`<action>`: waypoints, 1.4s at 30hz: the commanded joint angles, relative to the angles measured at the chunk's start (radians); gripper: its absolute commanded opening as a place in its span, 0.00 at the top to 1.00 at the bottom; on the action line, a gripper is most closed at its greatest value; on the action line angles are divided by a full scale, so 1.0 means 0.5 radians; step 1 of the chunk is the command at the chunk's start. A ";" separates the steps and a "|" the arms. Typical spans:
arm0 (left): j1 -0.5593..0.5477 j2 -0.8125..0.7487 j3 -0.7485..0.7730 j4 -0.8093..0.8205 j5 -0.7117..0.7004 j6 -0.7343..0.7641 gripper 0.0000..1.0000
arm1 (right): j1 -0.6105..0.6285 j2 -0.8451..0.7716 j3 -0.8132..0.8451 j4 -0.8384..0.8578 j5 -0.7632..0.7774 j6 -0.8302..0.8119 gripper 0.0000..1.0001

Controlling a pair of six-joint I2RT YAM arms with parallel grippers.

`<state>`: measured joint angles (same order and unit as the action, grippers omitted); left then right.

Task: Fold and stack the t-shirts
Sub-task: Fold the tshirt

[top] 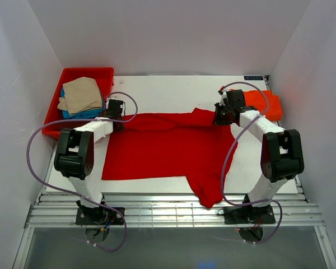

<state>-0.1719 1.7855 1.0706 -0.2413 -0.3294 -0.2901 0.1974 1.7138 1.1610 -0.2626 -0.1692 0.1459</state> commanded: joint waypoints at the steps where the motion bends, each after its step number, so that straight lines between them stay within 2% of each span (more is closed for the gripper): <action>1: -0.043 -0.162 -0.006 -0.131 -0.286 -0.082 0.96 | 0.032 -0.087 -0.030 -0.054 0.154 -0.031 0.92; 7: -0.052 -0.248 0.019 -0.321 -0.559 -0.294 0.95 | 0.065 -0.102 -0.085 -0.091 0.396 -0.016 0.92; 16: -0.049 -0.218 0.052 -0.395 -0.535 -0.325 0.95 | 0.072 -0.096 -0.104 -0.101 0.406 -0.010 0.92; 19: -0.052 -0.196 0.034 -0.410 -0.498 -0.313 0.74 | 0.072 -0.096 -0.110 -0.110 0.424 -0.013 0.92; 20: -0.052 -0.190 0.028 -0.419 -0.495 -0.310 0.60 | 0.075 -0.093 -0.113 -0.119 0.430 -0.016 0.91; 21: -0.049 -0.193 0.022 -0.425 -0.501 -0.313 0.54 | 0.078 -0.093 -0.116 -0.128 0.443 -0.022 0.87; 22: -0.052 -0.193 0.022 -0.435 -0.513 -0.319 0.50 | 0.081 -0.093 -0.119 -0.137 0.452 -0.028 0.76; 24: -0.055 -0.227 0.022 -0.459 -0.565 -0.331 0.43 | 0.090 -0.108 -0.122 -0.156 0.504 -0.028 0.69; 28: -0.070 -0.340 0.052 -0.459 -0.617 -0.358 0.41 | 0.093 -0.197 -0.113 -0.128 0.587 -0.052 0.61; 31: -0.080 -0.380 0.113 -0.420 -0.602 -0.368 0.42 | 0.093 -0.234 -0.037 -0.101 0.590 -0.083 0.60; 33: -0.089 -0.356 0.150 -0.383 -0.566 -0.365 0.46 | 0.093 -0.213 0.015 -0.076 0.593 -0.095 0.60; 42: -0.092 0.110 0.442 -0.386 -0.400 -0.395 0.54 | 0.072 0.229 0.466 -0.088 0.599 -0.077 0.61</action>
<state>-0.2134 1.7927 1.2549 -0.4324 -0.5652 -0.4751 0.2379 1.7542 1.3277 -0.3206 0.1146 0.1150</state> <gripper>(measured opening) 0.461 0.394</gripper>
